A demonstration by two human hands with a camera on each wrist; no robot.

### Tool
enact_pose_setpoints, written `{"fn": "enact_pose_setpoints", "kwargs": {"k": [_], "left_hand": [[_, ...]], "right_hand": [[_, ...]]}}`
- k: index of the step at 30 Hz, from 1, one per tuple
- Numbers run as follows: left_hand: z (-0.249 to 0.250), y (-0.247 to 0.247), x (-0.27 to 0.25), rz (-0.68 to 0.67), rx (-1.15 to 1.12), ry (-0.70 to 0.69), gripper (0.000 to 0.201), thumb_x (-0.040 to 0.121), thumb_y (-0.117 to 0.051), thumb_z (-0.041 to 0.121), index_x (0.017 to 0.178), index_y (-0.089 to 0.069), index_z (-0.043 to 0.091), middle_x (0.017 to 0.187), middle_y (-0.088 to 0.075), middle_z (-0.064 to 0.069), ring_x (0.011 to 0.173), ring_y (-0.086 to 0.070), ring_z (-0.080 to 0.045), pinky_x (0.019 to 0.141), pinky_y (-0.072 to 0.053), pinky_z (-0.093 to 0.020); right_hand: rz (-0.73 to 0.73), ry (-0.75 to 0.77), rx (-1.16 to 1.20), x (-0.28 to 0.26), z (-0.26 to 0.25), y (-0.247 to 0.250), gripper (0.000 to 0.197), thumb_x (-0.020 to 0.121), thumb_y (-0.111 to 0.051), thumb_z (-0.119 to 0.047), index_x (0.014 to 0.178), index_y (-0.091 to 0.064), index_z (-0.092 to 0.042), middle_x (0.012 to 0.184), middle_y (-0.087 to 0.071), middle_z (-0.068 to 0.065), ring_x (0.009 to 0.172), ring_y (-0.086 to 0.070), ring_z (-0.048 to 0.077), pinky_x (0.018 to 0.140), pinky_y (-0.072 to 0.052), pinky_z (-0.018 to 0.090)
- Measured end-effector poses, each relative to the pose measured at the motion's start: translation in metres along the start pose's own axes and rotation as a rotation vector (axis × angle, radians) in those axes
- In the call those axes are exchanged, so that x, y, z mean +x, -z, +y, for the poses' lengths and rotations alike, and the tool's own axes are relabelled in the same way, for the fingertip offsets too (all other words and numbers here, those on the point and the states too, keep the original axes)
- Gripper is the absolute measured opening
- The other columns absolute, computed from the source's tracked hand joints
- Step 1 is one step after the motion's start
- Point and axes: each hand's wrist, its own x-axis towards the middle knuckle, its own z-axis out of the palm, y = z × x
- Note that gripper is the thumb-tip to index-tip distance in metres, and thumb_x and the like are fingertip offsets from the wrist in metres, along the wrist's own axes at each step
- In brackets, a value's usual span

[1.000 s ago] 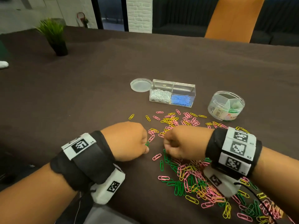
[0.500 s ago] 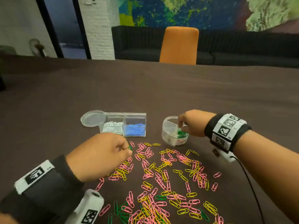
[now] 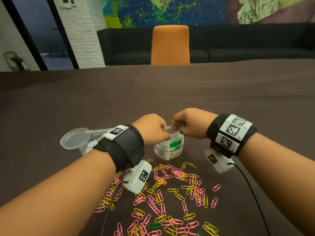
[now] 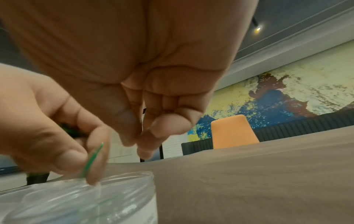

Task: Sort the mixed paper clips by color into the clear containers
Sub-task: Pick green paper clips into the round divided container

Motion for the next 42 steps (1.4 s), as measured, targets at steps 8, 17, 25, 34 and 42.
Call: {"fn": "enact_pose_setpoints", "kwargs": {"k": [8,17,25,34,42], "left_hand": [[0.031,-0.011,0.026,-0.198,0.134,-0.029,0.034,0.093,-0.046,0.012,0.117,-0.070,0.017,0.119,-0.066,-0.002,0.109,-0.060,-0.023,0.090,-0.049,-0.030],[0.042,-0.017,0.018,-0.104,0.235,-0.168,0.039,0.090,-0.050,0.006,0.121,-0.068,0.024,0.120,-0.068,0.004,0.112,-0.061,-0.021,0.094,-0.047,-0.029],[0.041,-0.022,-0.055,0.028,0.092,-0.276,0.021,0.089,-0.063,0.016,0.102,-0.071,0.030,0.095,-0.068,0.014,0.091,-0.063,-0.007,0.085,-0.048,-0.024],[-0.025,-0.028,-0.212,-0.366,0.295,-0.041,0.010,0.087,-0.066,0.045,0.091,-0.063,0.037,0.080,-0.064,0.021,0.074,-0.057,0.006,0.074,-0.050,-0.021],[-0.067,-0.018,-0.266,-0.280,0.103,0.070,0.011,0.079,-0.077,0.040,0.082,-0.068,0.035,0.077,-0.066,0.023,0.073,-0.063,0.002,0.070,-0.052,-0.021]], "right_hand": [[-0.027,-0.110,-0.062,-0.061,0.045,-0.007,0.024,0.094,-0.058,-0.021,0.114,-0.063,-0.033,0.107,-0.063,-0.015,0.086,-0.055,0.004,0.079,-0.041,0.022],[-0.202,-0.036,-0.128,-0.165,0.025,-0.045,0.015,0.088,-0.063,-0.031,0.097,-0.055,-0.039,0.085,-0.058,-0.022,0.068,-0.048,-0.010,0.068,-0.038,0.015],[-0.290,0.040,0.054,-0.208,-0.027,-0.077,0.009,0.090,-0.063,-0.031,0.100,-0.063,-0.032,0.089,-0.065,-0.012,0.079,-0.058,0.005,0.072,-0.047,0.022],[-0.331,-0.065,-0.137,-0.173,-0.049,-0.101,0.003,0.093,-0.059,-0.027,0.092,-0.061,-0.025,0.088,-0.062,-0.006,0.082,-0.057,0.013,0.071,-0.047,0.026],[-0.135,-0.055,-0.083,-0.181,-0.053,-0.095,0.014,0.082,-0.058,-0.017,0.075,-0.049,-0.026,0.073,-0.056,-0.006,0.069,-0.052,0.008,0.061,-0.045,0.027]]}}
